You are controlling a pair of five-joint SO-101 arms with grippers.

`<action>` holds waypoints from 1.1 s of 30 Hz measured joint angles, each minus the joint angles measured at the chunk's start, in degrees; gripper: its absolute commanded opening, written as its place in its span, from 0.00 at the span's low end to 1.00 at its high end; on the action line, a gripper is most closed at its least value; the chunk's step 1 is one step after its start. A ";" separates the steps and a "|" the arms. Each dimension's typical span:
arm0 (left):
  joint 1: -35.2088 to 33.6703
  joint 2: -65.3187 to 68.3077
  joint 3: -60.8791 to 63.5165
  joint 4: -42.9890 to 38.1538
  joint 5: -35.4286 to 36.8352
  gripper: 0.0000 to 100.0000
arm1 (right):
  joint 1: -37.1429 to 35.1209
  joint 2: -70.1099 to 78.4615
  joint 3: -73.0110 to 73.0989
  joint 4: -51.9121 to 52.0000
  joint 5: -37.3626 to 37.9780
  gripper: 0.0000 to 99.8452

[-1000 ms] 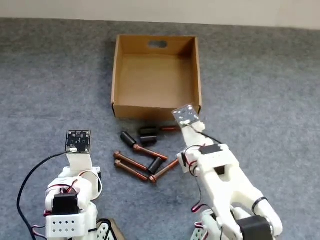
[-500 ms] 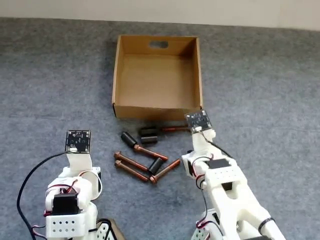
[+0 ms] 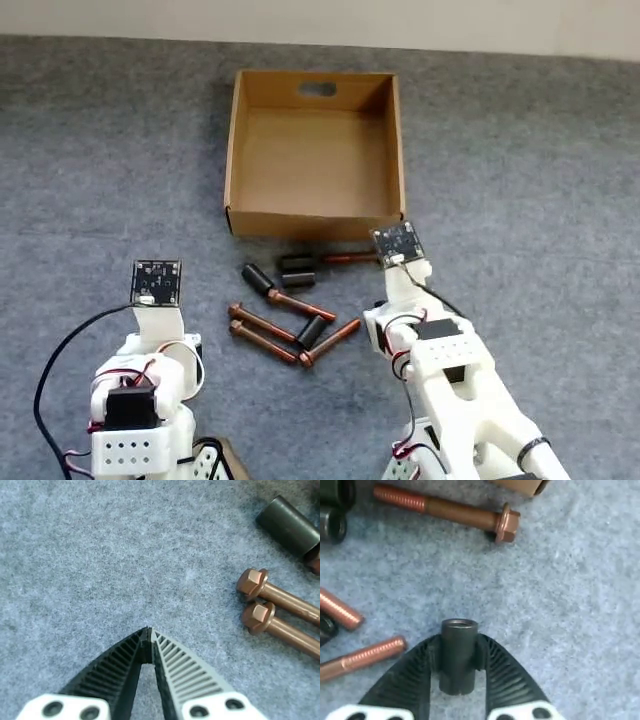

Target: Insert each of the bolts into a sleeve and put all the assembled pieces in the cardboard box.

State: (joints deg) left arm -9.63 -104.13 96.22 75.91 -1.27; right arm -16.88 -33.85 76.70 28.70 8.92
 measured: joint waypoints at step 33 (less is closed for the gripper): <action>-9.76 0.09 -15.47 -30.68 -9.14 0.08 | 0.00 0.00 0.09 -1.23 0.00 0.01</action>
State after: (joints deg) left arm -19.38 -104.04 80.75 45.23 -10.42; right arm -16.88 -33.85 76.79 27.47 8.92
